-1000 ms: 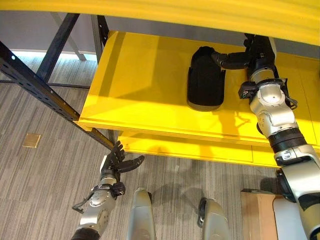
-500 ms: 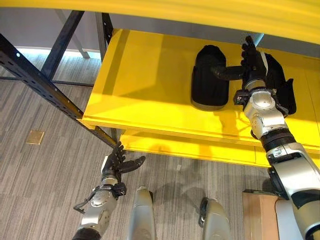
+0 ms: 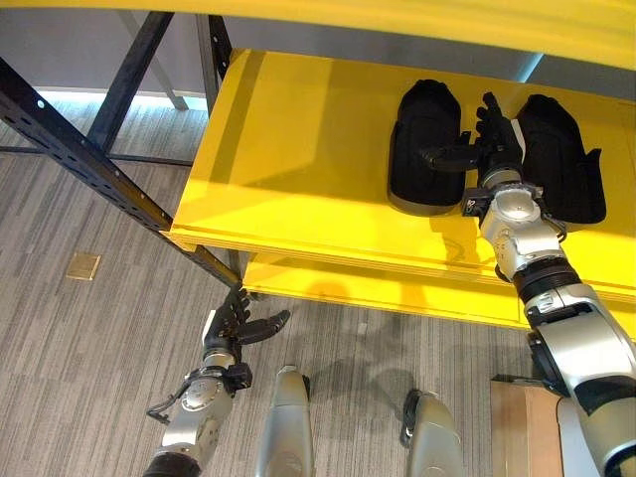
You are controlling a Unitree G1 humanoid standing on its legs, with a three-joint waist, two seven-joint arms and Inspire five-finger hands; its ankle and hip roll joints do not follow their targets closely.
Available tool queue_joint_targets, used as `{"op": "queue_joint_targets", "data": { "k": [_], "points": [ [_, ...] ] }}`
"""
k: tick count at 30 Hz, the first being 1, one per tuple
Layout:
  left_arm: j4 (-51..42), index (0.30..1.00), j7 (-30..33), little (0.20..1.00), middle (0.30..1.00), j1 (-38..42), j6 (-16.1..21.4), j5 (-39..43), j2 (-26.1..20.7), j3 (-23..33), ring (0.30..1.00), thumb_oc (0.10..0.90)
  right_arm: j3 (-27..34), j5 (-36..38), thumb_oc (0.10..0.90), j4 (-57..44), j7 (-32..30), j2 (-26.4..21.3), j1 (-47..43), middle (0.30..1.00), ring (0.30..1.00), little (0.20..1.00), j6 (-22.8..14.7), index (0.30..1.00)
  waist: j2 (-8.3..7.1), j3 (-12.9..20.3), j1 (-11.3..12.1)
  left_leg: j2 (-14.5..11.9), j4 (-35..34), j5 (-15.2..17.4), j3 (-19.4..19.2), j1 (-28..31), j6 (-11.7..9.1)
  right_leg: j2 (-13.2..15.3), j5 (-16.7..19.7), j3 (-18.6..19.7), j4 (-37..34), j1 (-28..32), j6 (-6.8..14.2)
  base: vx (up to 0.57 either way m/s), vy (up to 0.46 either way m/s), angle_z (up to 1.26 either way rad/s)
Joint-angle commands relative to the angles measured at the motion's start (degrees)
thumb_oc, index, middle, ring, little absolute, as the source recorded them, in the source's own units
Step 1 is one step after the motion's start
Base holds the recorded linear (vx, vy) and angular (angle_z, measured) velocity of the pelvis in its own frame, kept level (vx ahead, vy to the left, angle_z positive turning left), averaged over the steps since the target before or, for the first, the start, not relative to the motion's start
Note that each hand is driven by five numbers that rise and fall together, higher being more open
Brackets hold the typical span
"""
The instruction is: Move parts from the plastic box to the shelf.
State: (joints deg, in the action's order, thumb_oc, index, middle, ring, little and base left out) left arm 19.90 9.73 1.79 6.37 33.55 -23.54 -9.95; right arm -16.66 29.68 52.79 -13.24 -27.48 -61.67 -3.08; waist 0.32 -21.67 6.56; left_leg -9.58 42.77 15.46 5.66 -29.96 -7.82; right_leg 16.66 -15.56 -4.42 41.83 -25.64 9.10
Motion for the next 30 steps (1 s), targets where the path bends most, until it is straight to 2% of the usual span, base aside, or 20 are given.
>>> {"op": "queue_joint_targets", "data": {
  "k": [1,15,30],
  "points": [
    [-4.6,1.0,0.3,1.0,1.0,3.2,5.6,0.0,-2.9,-0.9,1.0,0.9,1.2,-1.7,0.9,0.8,-0.7,-1.5,-8.5,1.0,1.0,1.0,-4.7,1.0,-0.77,1.4,0.8,-0.3,-1.6,-2.0,2.9,-2.2,2.9,0.0,-0.8,-0.1,-0.4,4.8,-3.5,0.0,0.0,0.0],
    [-5.6,1.0,0.2,1.0,1.0,3.2,5.8,0.2,-3.1,-1.3,1.0,0.9,0.1,-2.7,0.9,6.0,0.2,-1.3,-9.2,1.0,1.0,1.0,-3.8,1.0,0.06,0.1,1.9,0.3,-0.9,-1.8,3.2,-3.6,3.1,0.4,-1.4,-0.2,0.7,3.5,-3.5,0.0,-0.001,0.0],
    [-5.8,1.0,1.0,1.0,1.0,3.1,6.1,0.7,-2.8,-0.9,1.0,0.9,-2.1,-6.9,0.9,6.0,0.8,-1.9,-9.3,1.0,1.0,1.0,-2.8,1.0,0.65,-1.0,2.2,0.6,-0.7,-2.0,3.3,-4.7,3.1,0.7,-2.1,-0.3,2.5,1.7,-3.8,0.0,0.0,0.0]
  ]
}}
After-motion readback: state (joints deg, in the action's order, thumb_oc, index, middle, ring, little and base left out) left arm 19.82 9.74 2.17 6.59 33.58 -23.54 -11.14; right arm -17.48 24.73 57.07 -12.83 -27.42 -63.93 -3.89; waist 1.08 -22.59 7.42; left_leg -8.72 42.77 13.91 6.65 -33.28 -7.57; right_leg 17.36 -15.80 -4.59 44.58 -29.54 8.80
